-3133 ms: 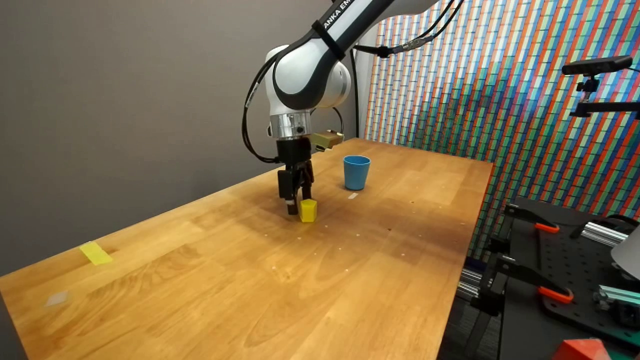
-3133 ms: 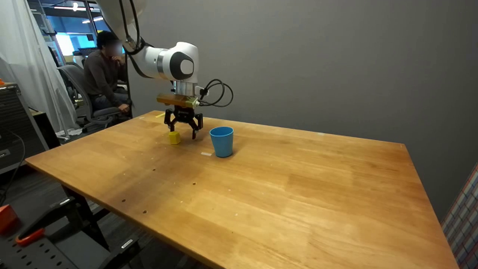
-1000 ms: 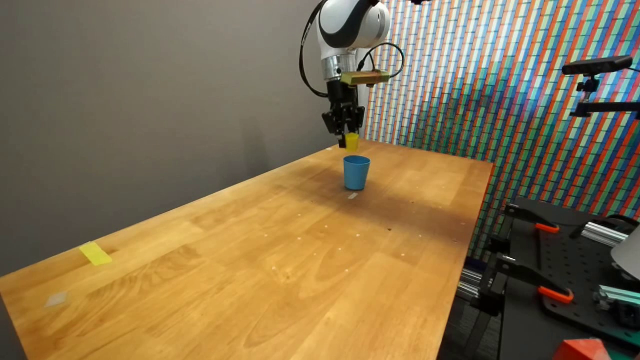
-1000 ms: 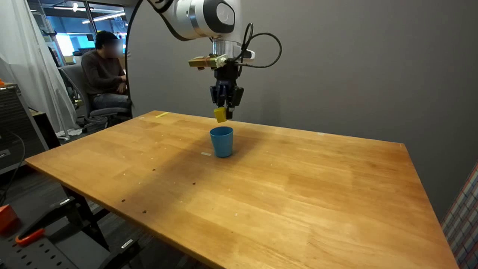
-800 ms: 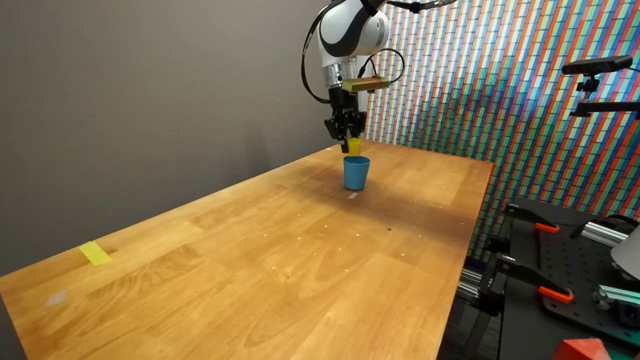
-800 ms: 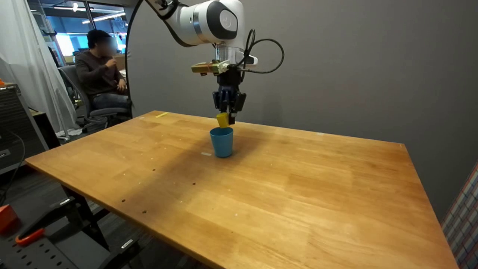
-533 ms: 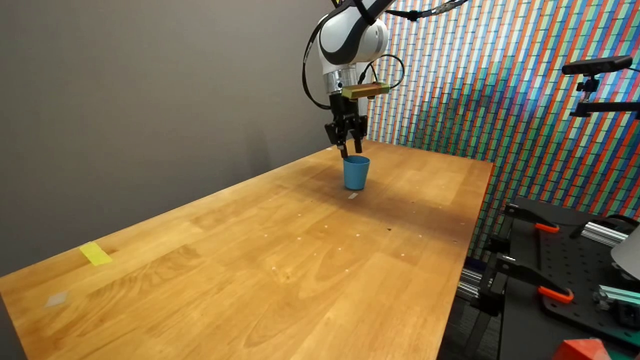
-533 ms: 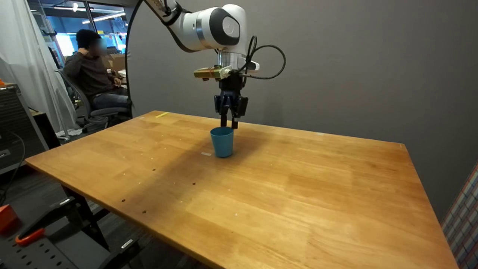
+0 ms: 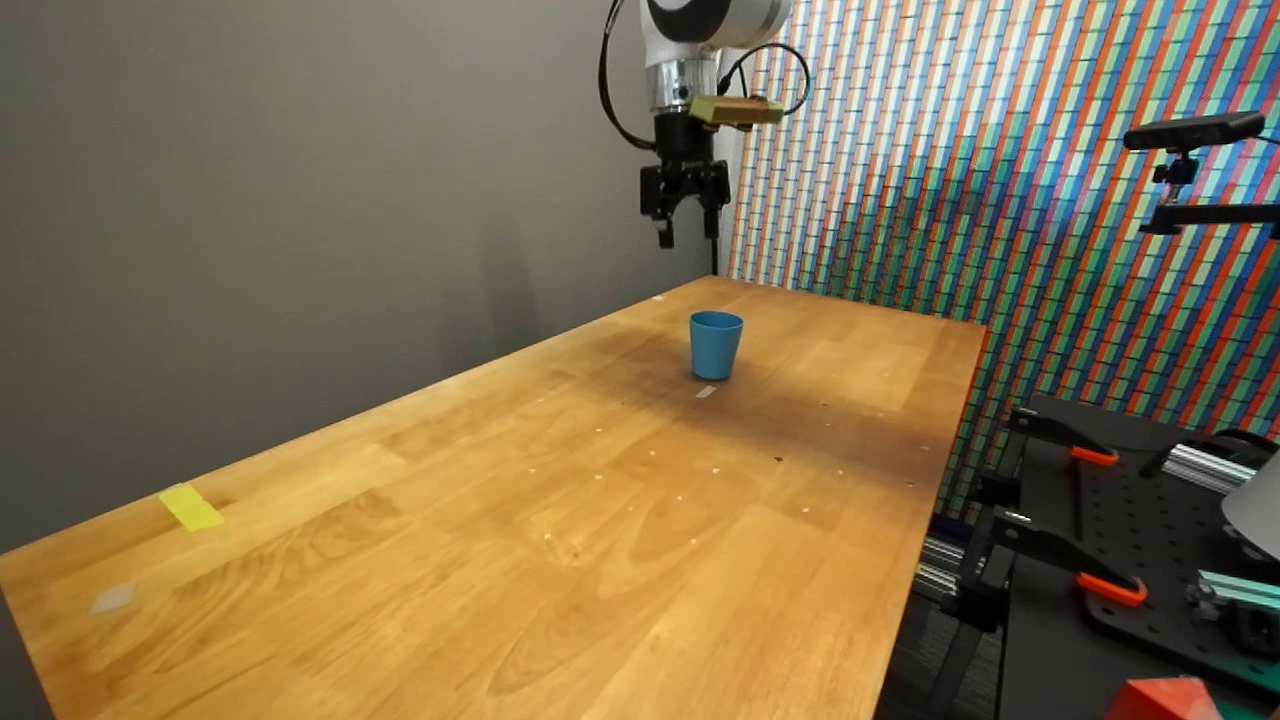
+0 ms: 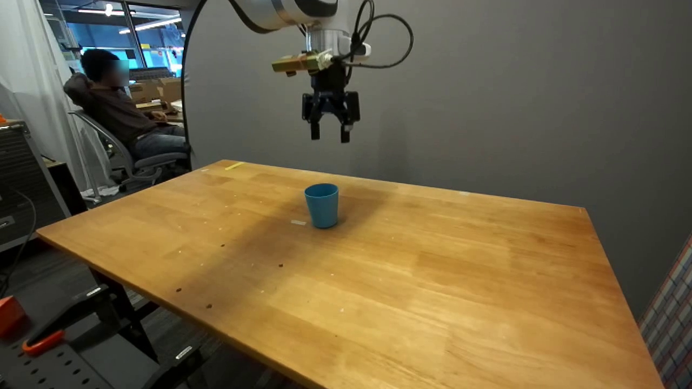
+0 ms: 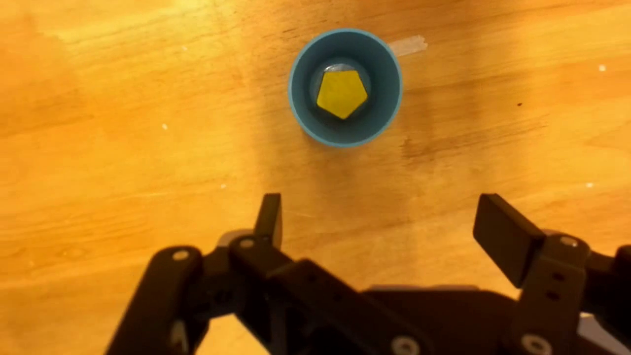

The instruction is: Put the yellow block in the blue cup

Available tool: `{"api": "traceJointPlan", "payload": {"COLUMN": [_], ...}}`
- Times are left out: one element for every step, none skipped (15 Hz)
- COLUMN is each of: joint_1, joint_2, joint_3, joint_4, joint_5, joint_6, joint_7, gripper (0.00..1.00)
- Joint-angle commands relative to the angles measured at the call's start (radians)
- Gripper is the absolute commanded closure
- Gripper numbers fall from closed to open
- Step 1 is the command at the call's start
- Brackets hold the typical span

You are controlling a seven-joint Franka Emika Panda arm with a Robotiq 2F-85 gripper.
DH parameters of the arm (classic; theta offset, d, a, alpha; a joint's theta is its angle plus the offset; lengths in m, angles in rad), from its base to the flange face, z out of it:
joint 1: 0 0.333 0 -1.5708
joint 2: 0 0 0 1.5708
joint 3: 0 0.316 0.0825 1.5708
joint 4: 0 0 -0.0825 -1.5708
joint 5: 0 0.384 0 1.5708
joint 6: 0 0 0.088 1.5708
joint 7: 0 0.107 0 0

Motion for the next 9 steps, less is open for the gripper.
{"api": "traceJointPlan", "payload": {"joint_1": [-0.005,-0.007,-0.014,-0.021,-0.012,-0.014,-0.015,-0.015,-0.016], "joint_2": [-0.213,-0.262,-0.313,-0.348,-0.24,-0.282,-0.313,-0.33,-0.336], "joint_3": [0.018,0.023,0.028,0.031,0.027,0.028,0.028,0.029,0.029], "joint_4": [-0.12,-0.136,-0.16,-0.166,-0.086,-0.105,-0.122,-0.136,-0.145], "joint_5": [-0.04,-0.039,-0.026,-0.01,-0.023,-0.022,-0.021,-0.021,-0.021], "joint_6": [0.014,0.009,0.009,-0.034,-0.015,-0.031,-0.04,-0.042,-0.042], "joint_7": [-0.063,-0.077,-0.099,-0.126,-0.075,-0.088,-0.095,-0.099,-0.102], "gripper": [0.0,0.0,0.0,0.0,0.0,0.0,0.0,0.0,0.0]}}
